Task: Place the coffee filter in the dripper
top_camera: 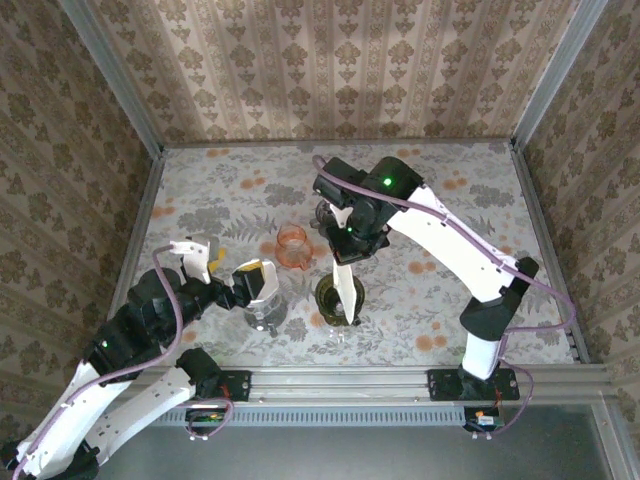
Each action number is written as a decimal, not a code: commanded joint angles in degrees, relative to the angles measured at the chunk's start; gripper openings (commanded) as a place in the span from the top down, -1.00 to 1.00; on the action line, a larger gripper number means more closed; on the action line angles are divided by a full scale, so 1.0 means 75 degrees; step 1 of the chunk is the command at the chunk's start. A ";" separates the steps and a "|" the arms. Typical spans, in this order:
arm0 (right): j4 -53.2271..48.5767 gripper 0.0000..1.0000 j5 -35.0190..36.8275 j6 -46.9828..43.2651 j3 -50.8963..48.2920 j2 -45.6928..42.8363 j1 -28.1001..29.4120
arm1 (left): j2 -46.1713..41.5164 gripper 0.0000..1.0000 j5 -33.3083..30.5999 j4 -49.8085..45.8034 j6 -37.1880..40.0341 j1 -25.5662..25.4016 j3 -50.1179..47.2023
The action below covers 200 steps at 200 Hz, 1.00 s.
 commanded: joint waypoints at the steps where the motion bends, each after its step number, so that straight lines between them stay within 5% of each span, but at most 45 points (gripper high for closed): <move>1: -0.1164 1.00 0.0381 -0.0048 0.0203 0.0159 0.0004 | -0.0148 -1.00 0.0185 0.0222 0.0113 0.0039 -0.0139; 154: 0.0413 1.00 0.0548 0.0236 -0.1427 0.0134 0.0307 | -0.0097 -1.00 0.0353 0.0251 -0.0001 0.0039 -0.0246; 200: 0.0535 1.00 0.0650 0.0270 -0.1606 -0.0003 0.0374 | 0.0554 -0.92 0.1613 0.0308 0.0198 0.0039 0.0023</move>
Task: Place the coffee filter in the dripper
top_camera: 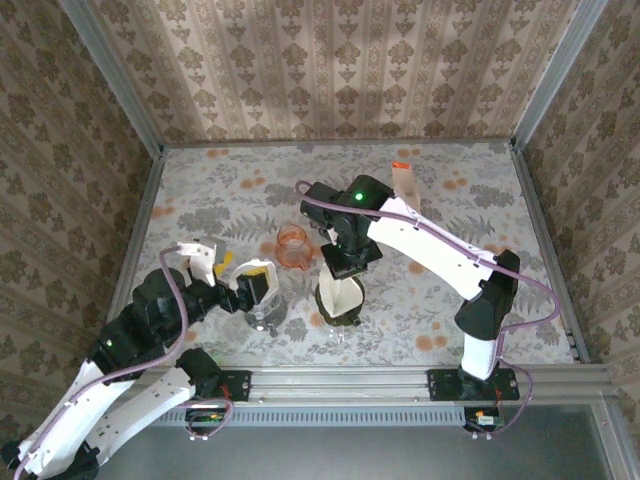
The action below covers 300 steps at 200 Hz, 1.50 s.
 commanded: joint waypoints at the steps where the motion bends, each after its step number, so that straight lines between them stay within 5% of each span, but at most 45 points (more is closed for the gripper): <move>1: 0.0049 1.00 0.0135 0.0178 -0.0193 -0.0180 0.0079 | 0.0499 -0.92 0.1009 0.0210 0.0188 0.0039 0.0219; 35: 0.0214 1.00 0.0199 0.0167 -0.0410 -0.0326 0.0085 | 0.1373 -0.78 0.1476 0.0030 0.0262 -0.0222 0.0590; 66: 0.0444 1.00 0.0153 0.0186 -0.0662 -0.0509 0.0080 | 0.2198 -0.72 0.0962 -0.0235 0.0523 -0.1189 0.1132; 138: 0.0808 0.99 0.0081 0.0109 -0.1105 -0.0759 0.0089 | 0.3187 -0.21 0.1685 0.0104 0.0505 -0.2300 0.1305; 300: 0.1468 0.92 -0.0215 0.0131 -0.1743 -0.1216 0.0044 | 0.4822 0.28 0.0905 -0.0704 0.0154 -0.2517 0.1734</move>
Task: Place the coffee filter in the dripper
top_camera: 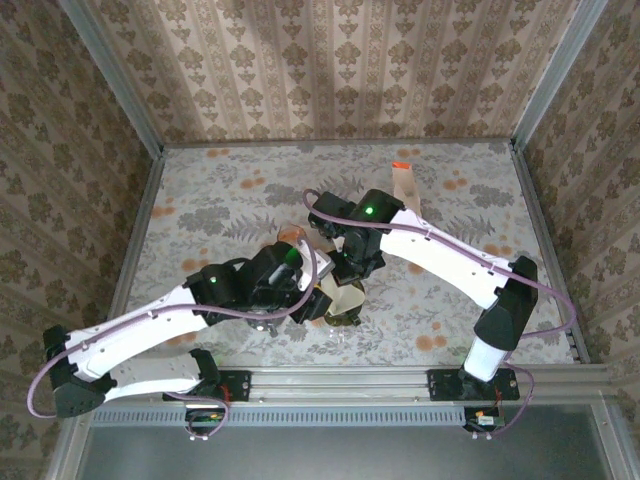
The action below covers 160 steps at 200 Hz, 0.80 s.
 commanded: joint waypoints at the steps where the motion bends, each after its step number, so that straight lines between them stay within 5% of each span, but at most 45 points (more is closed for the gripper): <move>1: 0.0083 0.92 -0.0176 0.0105 -0.0083 -0.0303 0.0009 | 0.0083 0.29 -0.0245 -0.0300 -0.0118 -0.0057 0.0339; 33: 0.0143 0.82 -0.0152 0.0149 -0.0112 -0.0466 -0.0001 | 0.0167 0.32 -0.0293 -0.0392 -0.0145 -0.0045 0.0393; 106: 0.0728 -0.02 0.0131 0.0477 -0.0725 -0.1460 -0.0134 | 0.0238 0.32 -0.0210 -0.0383 -0.0193 0.0002 0.0359; 160: 0.1598 -0.12 0.0047 0.0520 -0.1872 -0.2406 -0.0037 | 0.0273 0.32 -0.0137 -0.0392 -0.0221 0.0066 0.0385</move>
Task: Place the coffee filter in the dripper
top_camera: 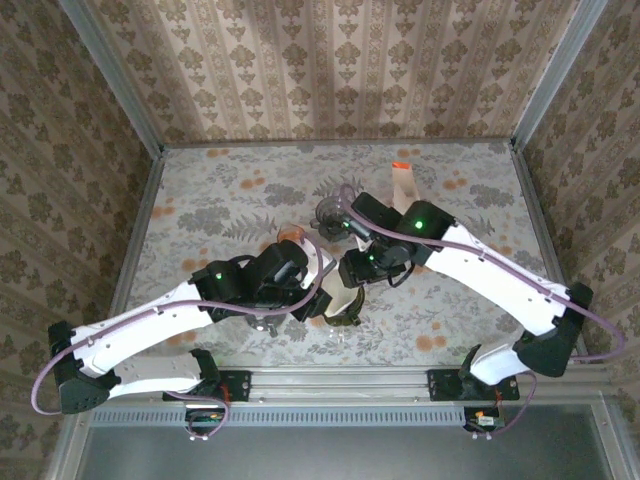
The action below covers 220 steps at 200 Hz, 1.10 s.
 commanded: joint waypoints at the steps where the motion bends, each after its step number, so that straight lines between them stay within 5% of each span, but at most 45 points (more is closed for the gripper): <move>1: 0.0551 -0.13 -0.0017 0.0154 -0.0449 -0.0332 0.0082 | 0.0034 0.32 0.0056 -0.0159 -0.0166 0.0049 0.0168; 38: 0.0793 -0.16 -0.0081 0.0169 -0.0664 -0.0260 0.0285 | 0.0057 0.32 0.0072 -0.0135 -0.0174 0.0064 0.0187; 101: 0.0456 1.00 0.0461 -0.0075 -0.0606 -0.0114 0.0528 | 0.0081 0.31 0.0062 -0.0133 -0.0207 0.0128 0.0195; 220: 0.0753 1.00 0.1581 -0.0396 -0.1063 0.0347 0.1092 | -0.0218 -0.06 0.0125 0.0009 -0.0452 0.0379 -0.0008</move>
